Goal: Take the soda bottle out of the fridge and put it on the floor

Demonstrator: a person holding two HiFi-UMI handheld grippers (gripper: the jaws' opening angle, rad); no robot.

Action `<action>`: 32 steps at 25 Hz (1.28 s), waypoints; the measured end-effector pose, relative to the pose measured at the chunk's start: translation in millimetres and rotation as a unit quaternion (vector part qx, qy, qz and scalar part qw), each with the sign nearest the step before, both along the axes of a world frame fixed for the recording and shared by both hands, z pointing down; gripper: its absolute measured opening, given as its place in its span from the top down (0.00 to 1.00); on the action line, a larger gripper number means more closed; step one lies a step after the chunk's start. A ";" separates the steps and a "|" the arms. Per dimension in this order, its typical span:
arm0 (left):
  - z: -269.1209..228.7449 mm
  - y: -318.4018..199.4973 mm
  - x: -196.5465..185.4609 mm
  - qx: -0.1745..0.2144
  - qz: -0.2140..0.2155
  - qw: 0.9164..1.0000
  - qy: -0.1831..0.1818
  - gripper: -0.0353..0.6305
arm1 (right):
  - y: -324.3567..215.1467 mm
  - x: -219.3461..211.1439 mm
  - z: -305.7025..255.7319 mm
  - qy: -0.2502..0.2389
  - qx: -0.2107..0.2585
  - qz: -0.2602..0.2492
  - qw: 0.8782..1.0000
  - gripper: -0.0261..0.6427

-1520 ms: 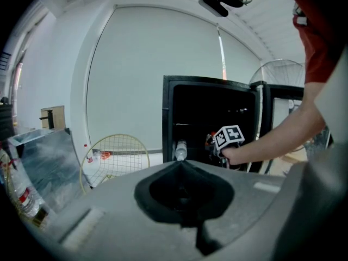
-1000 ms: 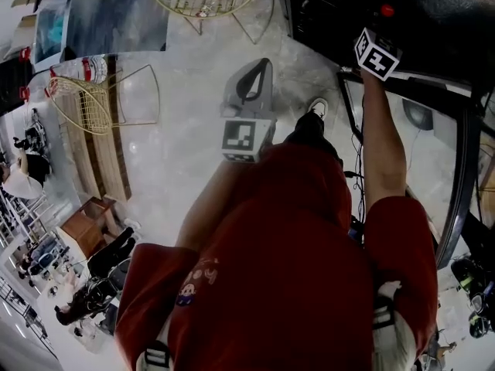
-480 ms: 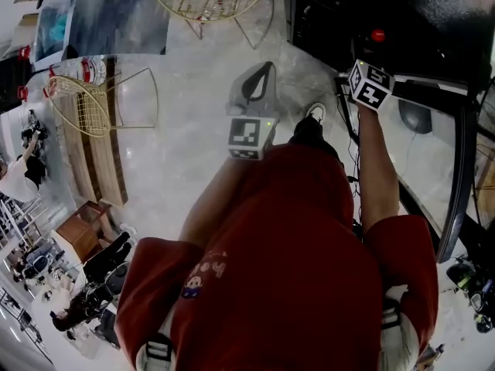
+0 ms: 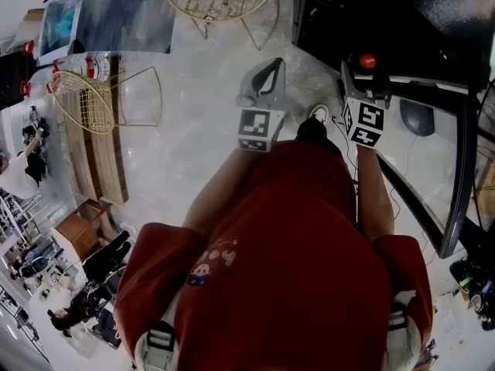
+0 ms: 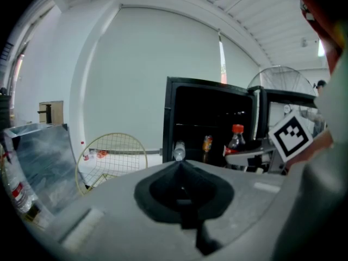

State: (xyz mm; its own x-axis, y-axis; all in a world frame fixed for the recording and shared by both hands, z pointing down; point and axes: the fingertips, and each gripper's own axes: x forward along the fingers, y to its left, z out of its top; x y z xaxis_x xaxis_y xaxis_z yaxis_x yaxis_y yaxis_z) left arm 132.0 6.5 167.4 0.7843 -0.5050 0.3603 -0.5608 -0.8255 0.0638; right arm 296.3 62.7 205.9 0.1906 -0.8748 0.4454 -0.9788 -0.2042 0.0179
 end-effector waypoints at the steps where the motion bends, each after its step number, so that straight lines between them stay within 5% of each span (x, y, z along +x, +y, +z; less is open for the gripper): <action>1: -0.8 -1.0 0.5 0.002 0.000 1.000 0.000 0.95 | 1.6 -3.5 -7.0 -0.003 0.005 -0.001 1.000 0.52; 14: -30.1 -3.6 -8.0 0.036 -0.003 0.999 0.005 0.95 | 22.8 -33.2 -79.1 -0.028 0.052 -0.026 0.998 0.52; 32: -44.9 8.6 -19.9 0.051 -0.078 0.996 0.001 0.95 | 19.2 -42.3 -65.9 -0.072 0.055 -0.086 0.992 0.52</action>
State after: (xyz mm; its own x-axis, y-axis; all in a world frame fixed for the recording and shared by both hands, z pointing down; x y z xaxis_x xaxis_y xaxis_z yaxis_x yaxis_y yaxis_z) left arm 112.1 15.0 122.5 0.6940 -0.6550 0.2989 -0.6831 -0.7302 -0.0138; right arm 254.1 81.9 140.0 -0.0238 -0.9334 0.3581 -0.9901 -0.0276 -0.1377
